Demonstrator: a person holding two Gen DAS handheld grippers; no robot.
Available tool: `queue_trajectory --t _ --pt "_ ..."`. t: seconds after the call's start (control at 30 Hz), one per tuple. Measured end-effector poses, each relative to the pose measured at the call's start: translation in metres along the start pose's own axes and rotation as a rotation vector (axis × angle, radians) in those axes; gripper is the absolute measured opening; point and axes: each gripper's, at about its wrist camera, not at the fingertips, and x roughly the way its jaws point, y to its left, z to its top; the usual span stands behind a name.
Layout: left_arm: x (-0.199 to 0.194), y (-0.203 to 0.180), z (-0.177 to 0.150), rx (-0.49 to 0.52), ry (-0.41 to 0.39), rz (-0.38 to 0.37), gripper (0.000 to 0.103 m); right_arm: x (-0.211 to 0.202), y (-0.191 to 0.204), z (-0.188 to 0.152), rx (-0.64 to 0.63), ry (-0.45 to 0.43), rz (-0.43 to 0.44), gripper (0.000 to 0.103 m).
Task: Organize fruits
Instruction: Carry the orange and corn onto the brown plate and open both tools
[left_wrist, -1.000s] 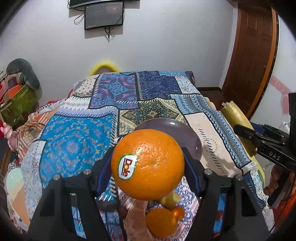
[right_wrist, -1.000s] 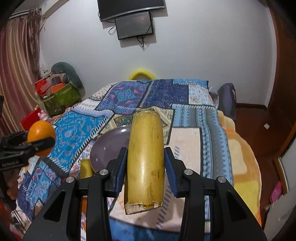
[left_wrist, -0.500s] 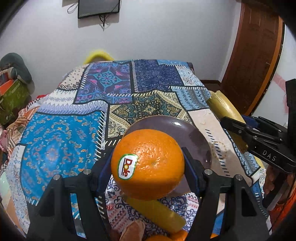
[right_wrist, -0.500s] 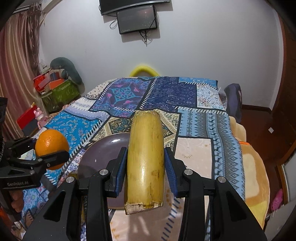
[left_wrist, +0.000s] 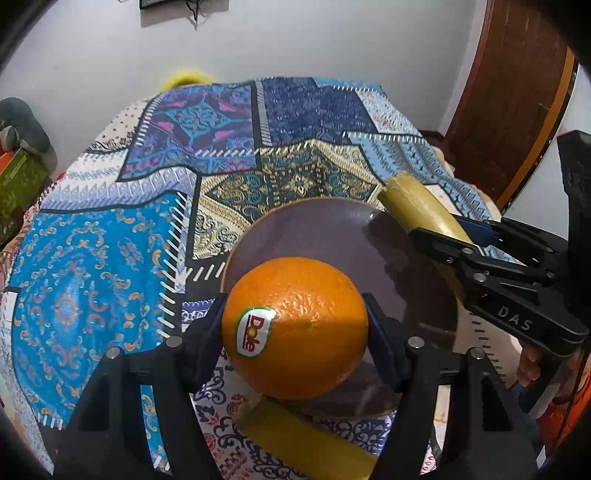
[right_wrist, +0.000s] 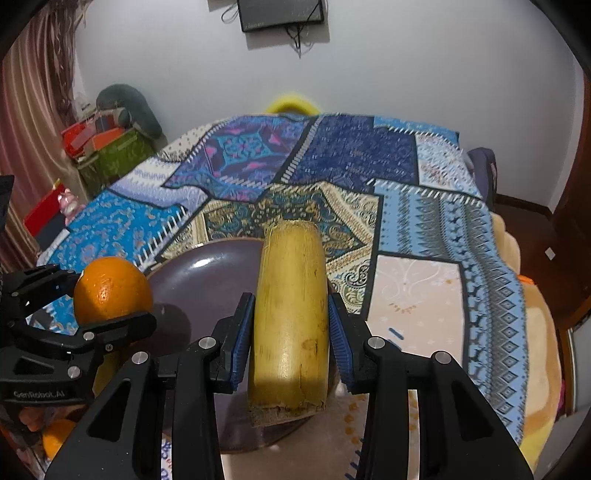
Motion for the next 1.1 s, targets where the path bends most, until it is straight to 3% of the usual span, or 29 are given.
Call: queue_trajectory --t 0.2,0.5,0.87,1.1 --pt "0.015 0.006 0.001 -0.022 0.057 -0.038 0.069 0.02 -0.002 -0.002 -0.004 0.049 0.006 0.036" --pt "0.023 0.007 0.001 -0.027 0.085 -0.039 0.069 0.034 0.0 -0.006 -0.016 0.085 0.007 0.036" --pt "0.002 0.005 0.002 -0.026 0.019 -0.005 0.075 0.031 0.005 -0.006 -0.018 0.101 0.002 0.037" --pt "-0.047 0.006 0.0 -0.015 -0.085 0.028 0.075 -0.007 0.008 -0.007 0.001 0.034 -0.018 0.051"
